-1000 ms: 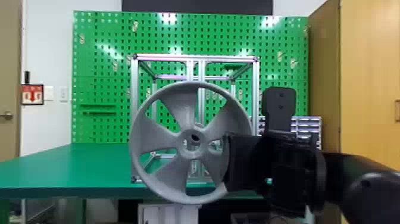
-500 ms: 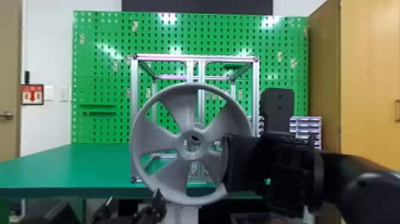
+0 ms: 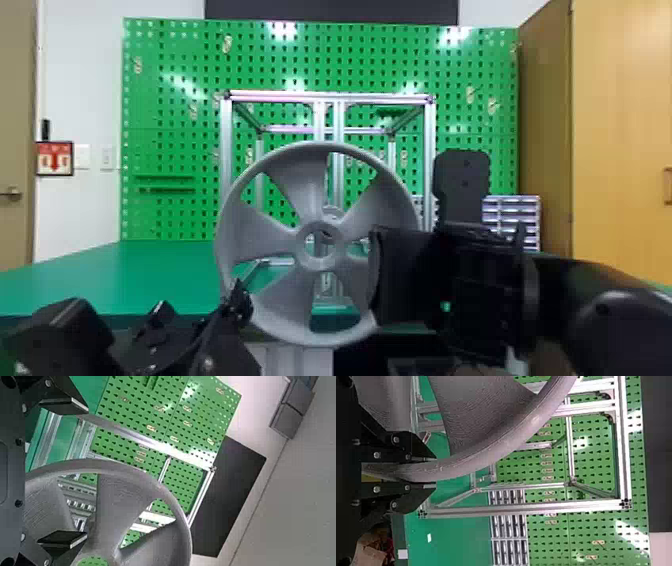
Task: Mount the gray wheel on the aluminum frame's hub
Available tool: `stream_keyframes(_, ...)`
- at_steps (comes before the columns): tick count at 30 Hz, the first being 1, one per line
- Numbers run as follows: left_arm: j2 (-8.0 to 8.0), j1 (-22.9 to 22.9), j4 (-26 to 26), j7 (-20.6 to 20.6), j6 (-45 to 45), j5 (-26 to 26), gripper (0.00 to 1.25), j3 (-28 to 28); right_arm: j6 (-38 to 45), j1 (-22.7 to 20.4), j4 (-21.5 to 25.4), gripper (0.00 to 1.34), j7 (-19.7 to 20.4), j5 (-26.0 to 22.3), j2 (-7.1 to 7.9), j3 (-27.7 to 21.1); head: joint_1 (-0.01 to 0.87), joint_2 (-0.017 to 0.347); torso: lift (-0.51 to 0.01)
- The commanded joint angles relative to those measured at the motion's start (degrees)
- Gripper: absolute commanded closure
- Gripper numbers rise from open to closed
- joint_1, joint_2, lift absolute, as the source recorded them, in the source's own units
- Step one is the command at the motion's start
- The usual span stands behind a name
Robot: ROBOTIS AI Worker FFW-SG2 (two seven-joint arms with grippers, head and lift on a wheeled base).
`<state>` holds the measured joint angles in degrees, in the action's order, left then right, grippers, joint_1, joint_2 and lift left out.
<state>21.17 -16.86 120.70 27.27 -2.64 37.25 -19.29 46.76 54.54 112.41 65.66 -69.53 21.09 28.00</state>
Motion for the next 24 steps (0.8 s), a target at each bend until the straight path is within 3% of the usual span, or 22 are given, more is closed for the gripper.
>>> stream_keyframes(1,-0.43,-1.6,-2.1,0.0,0.3,1.5,0.17,0.3,0.0,0.1,0.0,1.17,0.0,-0.1,0.09,0.3,-0.005,0.006,-0.499)
stream_keyframes(14,-0.78,-6.1,-8.6,-0.9,0.9,8.0,0.18,-0.2,-0.2,0.4,0.0,1.17,0.0,-0.4,0.09,0.7,-0.005,0.006,-0.499)
stream_keyframes(24,-0.87,-9.0,-12.3,-1.1,0.9,8.9,0.19,-1.1,-0.3,0.6,0.0,1.17,0.0,-0.7,0.09,1.0,-0.005,0.006,-0.499)
